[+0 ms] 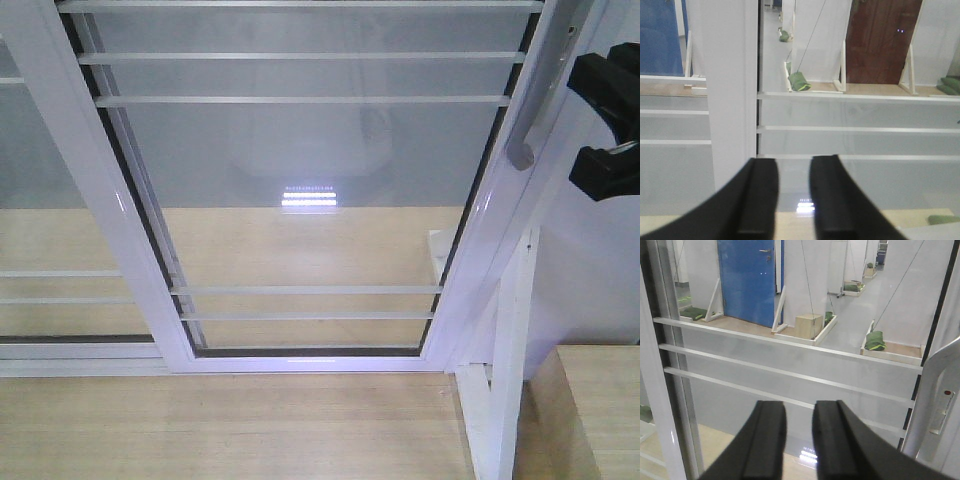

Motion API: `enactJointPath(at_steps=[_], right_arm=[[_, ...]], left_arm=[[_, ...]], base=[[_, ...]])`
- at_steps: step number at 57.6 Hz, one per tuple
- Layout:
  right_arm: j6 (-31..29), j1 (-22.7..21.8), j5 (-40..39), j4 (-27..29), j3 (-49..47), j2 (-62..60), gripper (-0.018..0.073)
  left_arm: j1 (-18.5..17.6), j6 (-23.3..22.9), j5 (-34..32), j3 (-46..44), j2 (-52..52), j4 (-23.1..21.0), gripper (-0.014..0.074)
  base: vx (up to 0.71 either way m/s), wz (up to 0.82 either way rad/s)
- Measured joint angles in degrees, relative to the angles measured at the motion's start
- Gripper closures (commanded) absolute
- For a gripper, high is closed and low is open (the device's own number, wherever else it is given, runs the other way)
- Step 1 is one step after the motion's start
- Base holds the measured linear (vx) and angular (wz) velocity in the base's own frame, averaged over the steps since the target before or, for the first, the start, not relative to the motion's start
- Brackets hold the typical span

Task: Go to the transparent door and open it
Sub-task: 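Reach the right gripper to the grey curved door handle and grasp it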

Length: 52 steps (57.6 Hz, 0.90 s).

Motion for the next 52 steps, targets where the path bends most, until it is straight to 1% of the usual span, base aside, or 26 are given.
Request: enactJointPath(at_steps=[1,2,4,6,10,13,17,20,22,31,36,41,52], right_arm=[[-0.2,0.0,0.05,0.0,0.0,0.0,0.003],[-0.34,0.0,0.05,0.0,0.0,0.0,0.0018],[-0.53,0.0,0.05,0.0,0.0,0.0,-0.0043],[-0.64,0.0,0.0,0.0,0.0,0.0,-0.0083],[-0.77,0.0,-0.28,0.0,0.0,0.5,-0.012],[-0.77,0.0,-0.69,0.0,-0.05,1.13,-0.0121],[-0.78,-0.4,-0.96,0.0,-0.18,2.92,-0.0112],[-0.9,-1.7,-0.96,0.0,-0.18,4.54,-0.0099],[-0.9,-3.31,-0.96,0.07,-0.18,5.8,-0.009],[-0.35,-14.4,-0.94,1.21,-0.18,10.99,-0.0029],[0.01,-18.73,-1.91,2.34,-0.18,14.33,0.001],[0.18,-20.35,-4.5,2.98,-0.18,18.08,0.0047],[0.4,-20.67,-9.18,3.24,-3.81,27.74,0.0099]], left_arm=[[0.0,0.59,0.13,0.0,0.0,0.0,0.008],[0.0,0.59,0.33,0.0,0.0,0.0,0.0064],[0.0,0.97,0.66,0.0,0.0,0.0,0.0029],[0.0,1.28,1.05,0.0,0.0,0.05,0.0001],[0.0,1.53,1.69,0.0,0.0,0.04,-0.0034],[0.0,1.59,2.05,0.0,0.0,0.04,-0.0038],[0.0,1.63,2.91,0.0,0.0,0.04,-0.0032],[0.0,1.63,3.69,0.0,0.0,0.04,-0.0029],[0.0,1.63,4.16,0.0,0.0,0.04,-0.0024],[0.0,1.63,6.14,0.0,0.0,0.04,0.0004],[0.0,1.63,6.58,0.0,0.0,0.04,0.0016],[0.0,1.63,6.64,0.0,0.0,0.04,0.002],[0.0,1.63,6.69,0.0,0.0,0.06,0.002]], base=[[0.0,0.0],[0.0,0.0],[0.0,0.0],[0.0,0.0],[0.0,0.0],[0.0,0.0],[0.0,0.0],[0.0,0.0],[0.0,0.0],[0.0,0.0],[0.0,0.0],[0.0,0.0],[0.0,0.0]])
